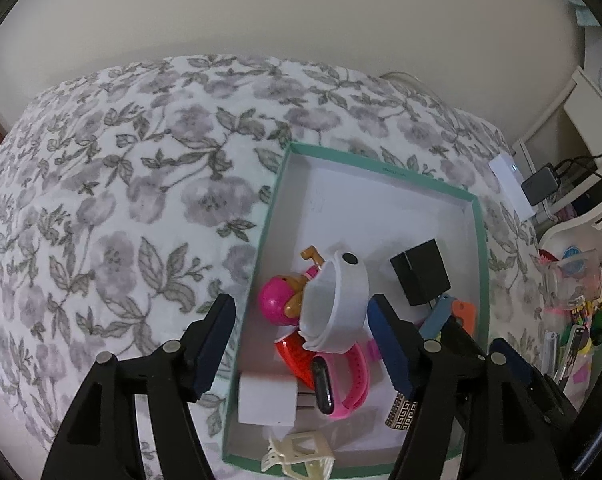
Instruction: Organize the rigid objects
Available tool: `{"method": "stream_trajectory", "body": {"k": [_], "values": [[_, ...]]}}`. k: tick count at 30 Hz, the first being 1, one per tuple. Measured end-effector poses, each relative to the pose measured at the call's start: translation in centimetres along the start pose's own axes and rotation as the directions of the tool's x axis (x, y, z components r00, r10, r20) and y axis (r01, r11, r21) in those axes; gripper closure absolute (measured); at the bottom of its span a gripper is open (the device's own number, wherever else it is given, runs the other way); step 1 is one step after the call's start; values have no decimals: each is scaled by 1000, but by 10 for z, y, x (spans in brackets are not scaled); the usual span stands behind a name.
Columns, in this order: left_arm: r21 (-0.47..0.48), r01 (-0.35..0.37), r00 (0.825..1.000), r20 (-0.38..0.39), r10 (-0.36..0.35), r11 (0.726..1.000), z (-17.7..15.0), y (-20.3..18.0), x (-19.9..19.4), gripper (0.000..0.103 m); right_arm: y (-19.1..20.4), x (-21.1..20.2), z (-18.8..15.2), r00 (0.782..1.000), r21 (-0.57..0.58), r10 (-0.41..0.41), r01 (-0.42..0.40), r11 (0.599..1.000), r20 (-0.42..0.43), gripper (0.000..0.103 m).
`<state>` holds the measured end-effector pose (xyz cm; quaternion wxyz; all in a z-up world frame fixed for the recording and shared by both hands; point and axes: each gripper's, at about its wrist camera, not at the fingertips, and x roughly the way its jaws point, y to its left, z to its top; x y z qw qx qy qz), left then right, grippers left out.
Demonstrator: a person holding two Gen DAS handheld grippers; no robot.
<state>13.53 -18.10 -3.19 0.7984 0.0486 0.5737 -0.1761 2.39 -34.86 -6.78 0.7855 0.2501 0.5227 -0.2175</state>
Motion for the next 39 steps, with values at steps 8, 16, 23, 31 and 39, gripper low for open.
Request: {"method": "stream_trajectory", "body": {"k": [8,16,23,31,39], "values": [[-53,-70,997,4,71,996,-1,24,0,28,9,-5,-5,1000,-41,-11,11,999,17,16],[-66,-152,988,-33,150,986,-13,38,10,14,16,-8,-15,999,-67,-20,22,997,34,1],[-45,-200,979,-44,198,979,-25,44,9,13,17,-12,-24,999,-68,-16,19,997,44,0],[-40,-229,973,-10,229,973,-42,58,-12,13,16,-24,-40,998,-63,-2,5,998,56,0],[-56,-204,977,55,207,977,-59,71,-42,13,16,-38,-53,997,-52,14,-10,999,71,0]]}}
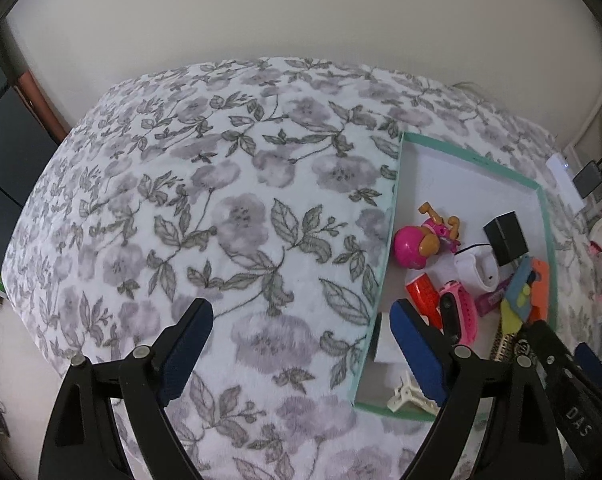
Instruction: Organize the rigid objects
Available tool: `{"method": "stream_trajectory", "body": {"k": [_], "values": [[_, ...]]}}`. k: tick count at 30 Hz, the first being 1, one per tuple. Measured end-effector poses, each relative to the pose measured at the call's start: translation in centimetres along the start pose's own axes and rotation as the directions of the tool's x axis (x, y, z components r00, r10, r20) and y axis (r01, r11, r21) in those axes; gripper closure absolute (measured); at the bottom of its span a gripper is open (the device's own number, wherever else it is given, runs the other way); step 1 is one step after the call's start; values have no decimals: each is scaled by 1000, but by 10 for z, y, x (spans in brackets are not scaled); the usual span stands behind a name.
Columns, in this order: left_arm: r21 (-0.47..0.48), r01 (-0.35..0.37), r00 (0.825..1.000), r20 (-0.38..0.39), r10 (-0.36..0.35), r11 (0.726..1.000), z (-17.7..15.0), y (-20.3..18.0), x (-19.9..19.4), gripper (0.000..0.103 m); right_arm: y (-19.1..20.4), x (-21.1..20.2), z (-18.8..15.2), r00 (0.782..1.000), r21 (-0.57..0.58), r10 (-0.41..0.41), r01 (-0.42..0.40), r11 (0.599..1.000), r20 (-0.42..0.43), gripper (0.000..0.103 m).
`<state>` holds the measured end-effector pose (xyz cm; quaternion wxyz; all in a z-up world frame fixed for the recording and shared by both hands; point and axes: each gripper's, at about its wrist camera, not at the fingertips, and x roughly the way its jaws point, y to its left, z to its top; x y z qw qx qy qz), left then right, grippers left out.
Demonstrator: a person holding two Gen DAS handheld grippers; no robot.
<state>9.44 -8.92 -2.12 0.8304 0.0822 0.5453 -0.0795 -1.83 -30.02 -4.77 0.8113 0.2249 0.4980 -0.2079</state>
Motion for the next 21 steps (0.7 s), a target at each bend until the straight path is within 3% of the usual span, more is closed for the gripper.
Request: {"method": "stream_trajectory", "body": {"k": [21], "values": [[42,0,997,75,-3,999,-28,9,-34,13,11,-57,-22,992,-49,46,-40,998,121,0]]}}
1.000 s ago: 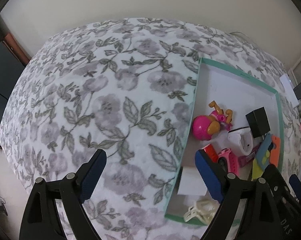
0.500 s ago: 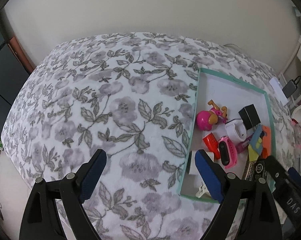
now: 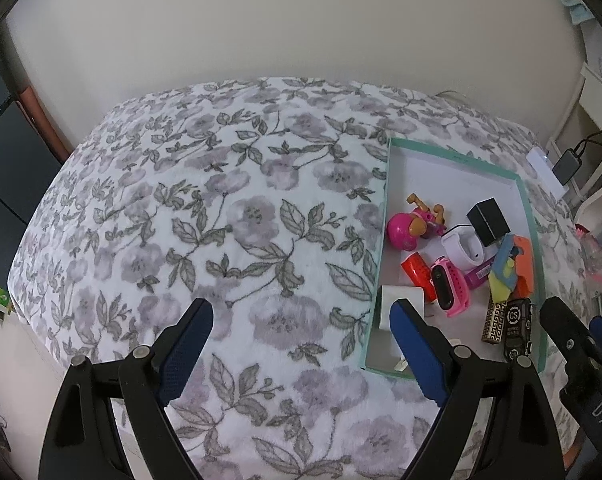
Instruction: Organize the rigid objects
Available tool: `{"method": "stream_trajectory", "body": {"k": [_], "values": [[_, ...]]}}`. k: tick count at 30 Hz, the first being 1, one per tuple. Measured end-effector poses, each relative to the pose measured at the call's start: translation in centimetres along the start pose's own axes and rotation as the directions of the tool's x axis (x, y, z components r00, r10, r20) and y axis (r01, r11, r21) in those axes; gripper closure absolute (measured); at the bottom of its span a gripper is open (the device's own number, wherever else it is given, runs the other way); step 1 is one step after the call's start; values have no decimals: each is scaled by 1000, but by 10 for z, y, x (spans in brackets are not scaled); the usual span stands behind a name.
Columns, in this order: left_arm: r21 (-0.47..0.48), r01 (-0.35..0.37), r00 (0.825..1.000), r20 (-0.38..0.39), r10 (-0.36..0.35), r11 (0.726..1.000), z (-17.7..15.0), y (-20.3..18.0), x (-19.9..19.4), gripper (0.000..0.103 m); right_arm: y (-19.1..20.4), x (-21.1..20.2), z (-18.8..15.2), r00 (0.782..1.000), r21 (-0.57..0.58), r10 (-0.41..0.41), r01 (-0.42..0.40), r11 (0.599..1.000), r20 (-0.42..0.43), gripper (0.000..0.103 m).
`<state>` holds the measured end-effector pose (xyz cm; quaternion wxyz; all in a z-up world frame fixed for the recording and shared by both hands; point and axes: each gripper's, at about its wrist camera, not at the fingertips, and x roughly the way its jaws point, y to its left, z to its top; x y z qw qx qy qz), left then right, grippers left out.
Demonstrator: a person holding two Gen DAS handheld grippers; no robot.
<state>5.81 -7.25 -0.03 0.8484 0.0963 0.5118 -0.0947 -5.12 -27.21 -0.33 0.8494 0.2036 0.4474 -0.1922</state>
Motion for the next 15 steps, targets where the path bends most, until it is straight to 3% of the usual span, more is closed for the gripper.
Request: {"method": "stream_trajectory", "body": {"k": [15], "values": [[-15,23,1000,21,-22,1000,-10,8,-14,13,7,-21,-14,999,-63,-9,12,998,46,0]]}}
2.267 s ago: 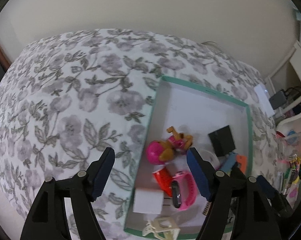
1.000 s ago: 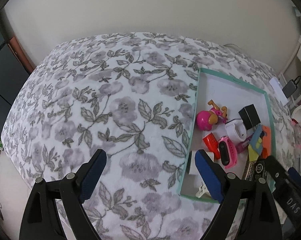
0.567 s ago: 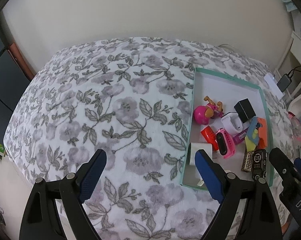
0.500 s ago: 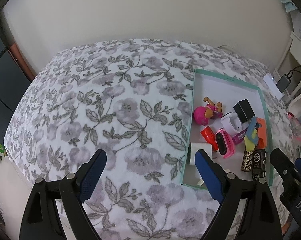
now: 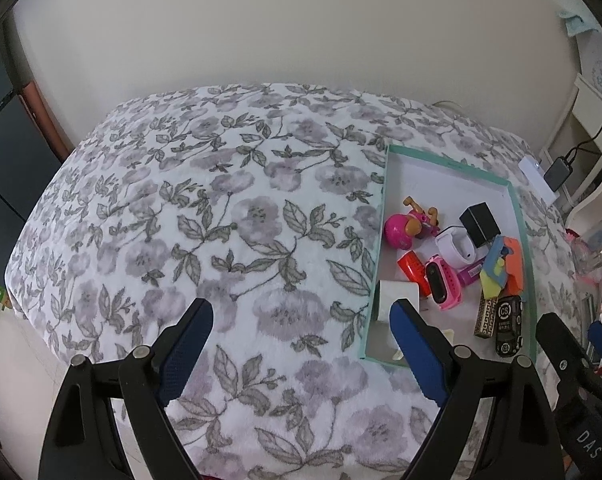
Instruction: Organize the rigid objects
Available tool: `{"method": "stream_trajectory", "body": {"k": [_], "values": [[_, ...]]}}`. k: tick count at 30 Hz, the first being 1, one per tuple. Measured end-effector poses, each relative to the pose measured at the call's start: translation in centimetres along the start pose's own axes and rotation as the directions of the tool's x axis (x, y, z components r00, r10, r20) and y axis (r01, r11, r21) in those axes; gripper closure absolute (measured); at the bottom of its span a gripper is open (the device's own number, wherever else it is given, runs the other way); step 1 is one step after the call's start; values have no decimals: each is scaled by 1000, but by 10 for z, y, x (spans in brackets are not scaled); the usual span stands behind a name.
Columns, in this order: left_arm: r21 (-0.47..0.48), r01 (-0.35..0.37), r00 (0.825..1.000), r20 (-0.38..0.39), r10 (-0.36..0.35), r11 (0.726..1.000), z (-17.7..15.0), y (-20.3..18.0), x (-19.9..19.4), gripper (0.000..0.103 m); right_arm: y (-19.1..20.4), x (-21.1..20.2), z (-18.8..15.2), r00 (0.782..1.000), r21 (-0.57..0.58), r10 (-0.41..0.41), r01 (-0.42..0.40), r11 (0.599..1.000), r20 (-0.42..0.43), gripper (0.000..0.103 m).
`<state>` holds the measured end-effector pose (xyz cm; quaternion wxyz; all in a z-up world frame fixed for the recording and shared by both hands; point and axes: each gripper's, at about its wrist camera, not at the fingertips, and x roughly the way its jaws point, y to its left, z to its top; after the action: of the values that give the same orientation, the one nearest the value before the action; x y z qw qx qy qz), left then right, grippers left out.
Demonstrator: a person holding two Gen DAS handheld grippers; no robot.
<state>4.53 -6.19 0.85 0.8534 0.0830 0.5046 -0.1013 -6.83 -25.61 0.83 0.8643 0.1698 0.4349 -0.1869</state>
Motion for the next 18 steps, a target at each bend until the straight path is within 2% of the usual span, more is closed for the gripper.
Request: {"method": "stream_trajectory", "body": {"k": [18], "values": [[16,-24,1000,17,23,1000,-10,-1,-8,13,1,-4,-3,1000,-16,-25,25,1000,9,0]]}}
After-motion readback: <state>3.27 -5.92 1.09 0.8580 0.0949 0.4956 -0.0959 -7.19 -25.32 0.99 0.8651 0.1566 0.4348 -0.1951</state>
